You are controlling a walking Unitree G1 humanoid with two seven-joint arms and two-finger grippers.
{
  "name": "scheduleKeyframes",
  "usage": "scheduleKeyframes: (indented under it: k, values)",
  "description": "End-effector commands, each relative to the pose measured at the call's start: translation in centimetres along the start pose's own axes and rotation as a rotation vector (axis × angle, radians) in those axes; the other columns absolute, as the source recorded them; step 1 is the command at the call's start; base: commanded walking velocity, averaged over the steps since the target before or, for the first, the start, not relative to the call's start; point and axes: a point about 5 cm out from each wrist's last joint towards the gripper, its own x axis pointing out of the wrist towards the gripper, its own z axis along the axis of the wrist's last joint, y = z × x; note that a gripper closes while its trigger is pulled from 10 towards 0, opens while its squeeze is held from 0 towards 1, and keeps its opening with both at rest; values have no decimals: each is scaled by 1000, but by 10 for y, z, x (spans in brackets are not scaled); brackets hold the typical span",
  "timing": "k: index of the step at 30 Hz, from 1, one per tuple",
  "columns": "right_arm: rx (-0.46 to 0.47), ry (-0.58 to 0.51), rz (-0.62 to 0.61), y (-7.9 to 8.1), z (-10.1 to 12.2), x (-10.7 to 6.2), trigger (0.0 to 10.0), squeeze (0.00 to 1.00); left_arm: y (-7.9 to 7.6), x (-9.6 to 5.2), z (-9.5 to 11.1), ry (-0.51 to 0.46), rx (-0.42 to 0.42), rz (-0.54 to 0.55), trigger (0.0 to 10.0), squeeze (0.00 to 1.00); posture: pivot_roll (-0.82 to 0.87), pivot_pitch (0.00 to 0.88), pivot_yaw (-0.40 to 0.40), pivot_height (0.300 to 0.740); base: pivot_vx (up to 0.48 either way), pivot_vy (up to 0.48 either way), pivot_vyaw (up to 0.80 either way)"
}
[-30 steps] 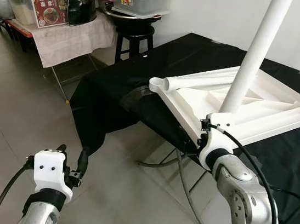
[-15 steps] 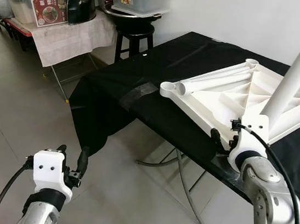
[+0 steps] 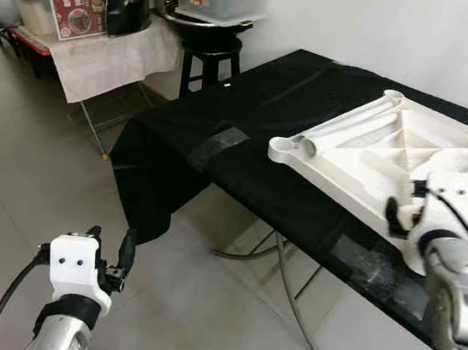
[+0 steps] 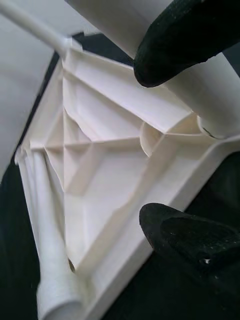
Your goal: Building children table
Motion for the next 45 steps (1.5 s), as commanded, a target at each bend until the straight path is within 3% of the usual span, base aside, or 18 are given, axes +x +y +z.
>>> scheduleKeyframes:
  k: [1, 10, 13, 14, 15, 17, 19, 21, 22, 23, 24, 26, 28, 31, 37, 45]
  values:
    - [-2, -8, -46, -8, 1, 3, 10000, 0, 2, -1, 0, 9, -2, 4, 10000, 0, -24, 82, 0, 740, 0, 0, 0]
    - [-27, -1, -81, -13, 1, 5, 10000, 0, 3, -1, 0, 10, -1, 5, 10000, 0, -20, 82, 3, 740, 0, 0, 0]
    - [-30, -16, -44, -2, 1, 5, 10000, 0, 4, -1, 0, 10, -1, 4, 10000, 0, -18, 83, 9, 740, 0, 0, 0]
    - [-41, -29, 20, 11, 2, 3, 10000, 0, 4, -1, 0, 11, -2, 3, 10000, 0, -20, 80, 11, 740, 0, 0, 0]
    - [-41, -29, 20, 11, 2, 3, 10000, 0, 4, -1, 0, 11, -2, 3, 10000, 0, -20, 80, 11, 740, 0, 0, 0]
    - [-28, -105, 303, 63, 7, -9, 10000, 0, 3, 0, 1, 16, 1, -18, 10000, 0, -19, 74, 13, 740, 0, 0, 0]
    - [-28, -105, 303, 63, 7, -9, 10000, 0, 3, 0, 1, 16, 1, -18, 10000, 0, -19, 74, 13, 740, 0, 0, 0]
    - [-30, -211, 567, 108, 13, -28, 10000, 0, 3, 5, 4, 15, 40, -34, 10000, 0, -12, 64, 6, 740, 0, 0, 0]
    - [-30, -211, 567, 108, 13, -28, 10000, 0, 3, 5, 4, 15, 40, -34, 10000, 0, -12, 64, 6, 740, 0, 0, 0]
    - [-21, -261, 705, 129, 13, -40, 10000, 0, 6, 11, 8, -1, 73, -12, 10000, 0, -9, 55, 4, 740, 0, 0, 0]
    - [-21, -261, 705, 129, 13, -40, 10000, 0, 6, 11, 8, -1, 73, -12, 10000, 0, -9, 55, 4, 740, 0, 0, 0]
    - [12, -302, 855, 153, 9, -56, 10000, 0, 11, 20, 15, -31, 101, 35, 10000, 0, -10, 51, 4, 740, 0, 0, 0]
    - [12, -302, 855, 153, 9, -56, 10000, 0, 11, 20, 15, -31, 101, 35, 10000, 0, -10, 51, 4, 740, 0, 0, 0]
    - [-7, -262, 884, 170, -9, -61, 10000, 0, 10, 27, 19, -45, 89, 60, 10000, 0, 4, 43, 4, 740, 0, 0, 0]
    - [-10, -243, 861, 172, -14, -56, 10000, 0, 10, 28, 16, -25, 98, 54, 10000, 0, 5, 42, 16, 740, 0, 240, -400]
    - [52, -221, 823, 174, -18, -44, 10000, 0, 12, 30, 15, -12, 137, 49, 10000, 0, 14, 41, 27, 740, 0, 240, -800]
